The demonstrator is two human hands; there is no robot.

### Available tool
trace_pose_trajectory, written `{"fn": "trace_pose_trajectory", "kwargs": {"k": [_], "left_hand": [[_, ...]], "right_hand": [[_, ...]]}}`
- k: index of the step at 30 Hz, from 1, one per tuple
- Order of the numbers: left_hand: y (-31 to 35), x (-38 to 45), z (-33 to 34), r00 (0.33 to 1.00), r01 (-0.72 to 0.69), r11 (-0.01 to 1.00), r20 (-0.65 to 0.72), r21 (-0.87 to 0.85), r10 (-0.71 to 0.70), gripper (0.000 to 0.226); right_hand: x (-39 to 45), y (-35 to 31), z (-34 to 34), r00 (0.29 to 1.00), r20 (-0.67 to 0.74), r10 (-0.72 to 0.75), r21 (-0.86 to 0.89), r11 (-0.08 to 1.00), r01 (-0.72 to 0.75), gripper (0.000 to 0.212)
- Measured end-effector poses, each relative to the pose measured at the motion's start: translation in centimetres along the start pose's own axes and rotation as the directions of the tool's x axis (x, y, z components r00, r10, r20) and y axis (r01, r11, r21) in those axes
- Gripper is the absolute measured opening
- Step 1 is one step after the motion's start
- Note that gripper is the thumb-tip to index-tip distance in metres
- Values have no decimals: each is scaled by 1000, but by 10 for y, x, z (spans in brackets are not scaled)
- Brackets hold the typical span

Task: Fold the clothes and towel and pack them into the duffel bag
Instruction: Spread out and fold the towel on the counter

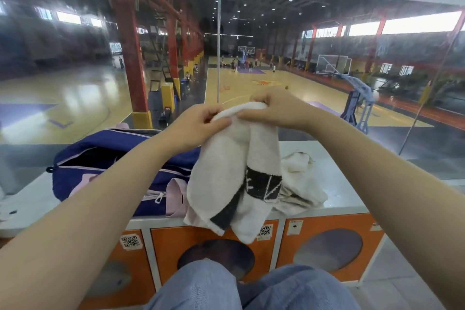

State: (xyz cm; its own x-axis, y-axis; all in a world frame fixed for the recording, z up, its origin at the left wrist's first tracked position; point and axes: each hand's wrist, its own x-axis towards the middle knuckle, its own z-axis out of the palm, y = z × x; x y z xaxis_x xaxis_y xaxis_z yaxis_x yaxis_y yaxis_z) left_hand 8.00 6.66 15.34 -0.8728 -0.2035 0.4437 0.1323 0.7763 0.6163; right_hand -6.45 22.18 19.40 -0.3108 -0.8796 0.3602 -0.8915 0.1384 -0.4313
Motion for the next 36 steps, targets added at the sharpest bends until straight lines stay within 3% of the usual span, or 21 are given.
{"fn": "trace_pose_trajectory", "kwargs": {"k": [3,5,6,7,8,10,14,18,25,30,33,36], "left_hand": [[-7,-5,-22,998,36,998,-53,49,-33,19],[-8,-9,-39,997,57,998,-47,26,-56,19],[-8,-10,-46,996,67,997,-54,45,-64,18],[-10,-11,-53,995,77,992,-63,100,-71,16],[-13,-12,-60,995,83,978,-68,191,-71,14],[-23,-15,-73,996,76,913,-79,400,-48,14],[-53,-25,-99,983,180,801,-139,571,-122,18],[-81,-44,-119,956,288,737,-134,611,-262,28],[-131,-75,-143,880,446,599,-204,664,-429,23],[-150,-87,-144,781,622,539,-399,568,-480,28],[-158,-101,-146,702,712,508,-483,485,-523,38],[-152,-103,-136,646,763,515,-495,391,-581,56]], "right_hand": [[-18,2,-11,976,198,87,241,961,-135,45],[-25,9,-16,923,371,104,393,883,-258,31],[-28,13,-17,886,451,109,423,848,-319,16],[-28,16,-19,853,507,121,420,830,-367,17],[-27,19,-21,824,547,146,398,821,-409,34],[-25,26,-26,786,574,230,319,821,-473,42],[-26,33,-43,804,500,322,123,893,-434,22],[-34,54,-55,846,357,397,36,899,-437,28],[-46,93,-57,866,141,480,-54,877,-477,25],[-51,106,-56,837,-17,547,-299,796,-526,47],[-63,112,-59,778,-99,620,-289,730,-619,52],[-67,114,-52,735,-67,674,-156,721,-675,50]]}}
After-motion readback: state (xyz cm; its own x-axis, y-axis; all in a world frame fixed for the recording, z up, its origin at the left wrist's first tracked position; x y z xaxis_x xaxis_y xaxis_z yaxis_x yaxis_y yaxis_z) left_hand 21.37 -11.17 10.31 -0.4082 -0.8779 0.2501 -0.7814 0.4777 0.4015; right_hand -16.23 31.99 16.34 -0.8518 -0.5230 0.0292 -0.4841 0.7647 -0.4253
